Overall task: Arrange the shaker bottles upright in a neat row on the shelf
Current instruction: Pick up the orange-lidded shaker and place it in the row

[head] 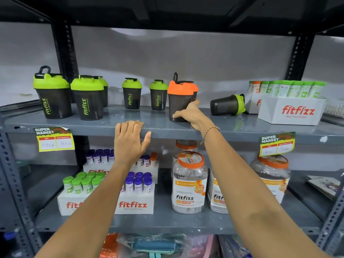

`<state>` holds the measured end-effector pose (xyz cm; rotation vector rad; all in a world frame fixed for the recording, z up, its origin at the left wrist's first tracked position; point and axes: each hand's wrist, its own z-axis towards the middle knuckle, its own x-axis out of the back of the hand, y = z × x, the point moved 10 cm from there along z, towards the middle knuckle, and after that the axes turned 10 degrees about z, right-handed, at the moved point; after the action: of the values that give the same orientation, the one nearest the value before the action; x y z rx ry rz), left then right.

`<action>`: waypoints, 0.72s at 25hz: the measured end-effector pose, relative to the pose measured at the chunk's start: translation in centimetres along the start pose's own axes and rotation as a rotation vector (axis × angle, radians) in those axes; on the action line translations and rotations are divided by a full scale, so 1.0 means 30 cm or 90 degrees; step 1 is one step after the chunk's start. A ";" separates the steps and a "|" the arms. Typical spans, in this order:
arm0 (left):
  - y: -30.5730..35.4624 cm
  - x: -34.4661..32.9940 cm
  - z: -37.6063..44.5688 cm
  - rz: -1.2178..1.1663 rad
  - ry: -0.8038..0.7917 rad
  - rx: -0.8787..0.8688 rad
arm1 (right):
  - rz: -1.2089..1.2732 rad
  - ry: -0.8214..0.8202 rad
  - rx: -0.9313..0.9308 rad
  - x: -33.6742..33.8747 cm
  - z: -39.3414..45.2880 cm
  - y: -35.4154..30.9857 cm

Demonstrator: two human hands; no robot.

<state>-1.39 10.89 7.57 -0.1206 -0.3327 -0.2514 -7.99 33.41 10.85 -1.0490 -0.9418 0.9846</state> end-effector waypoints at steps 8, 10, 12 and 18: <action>0.000 0.003 0.003 -0.002 -0.013 0.006 | 0.022 -0.067 -0.034 -0.031 -0.008 0.008; 0.002 -0.001 0.004 -0.006 -0.019 0.006 | 0.037 -0.071 -0.025 -0.026 -0.009 0.006; -0.001 -0.003 -0.001 -0.005 -0.015 0.006 | -0.018 -0.046 0.002 -0.027 -0.023 -0.009; -0.003 0.003 0.000 -0.011 -0.019 0.013 | 0.022 -0.097 -0.022 -0.031 -0.037 -0.001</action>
<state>-1.35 10.77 7.61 -0.1012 -0.3664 -0.2635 -7.21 32.25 10.51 -1.0327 -1.0716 1.0916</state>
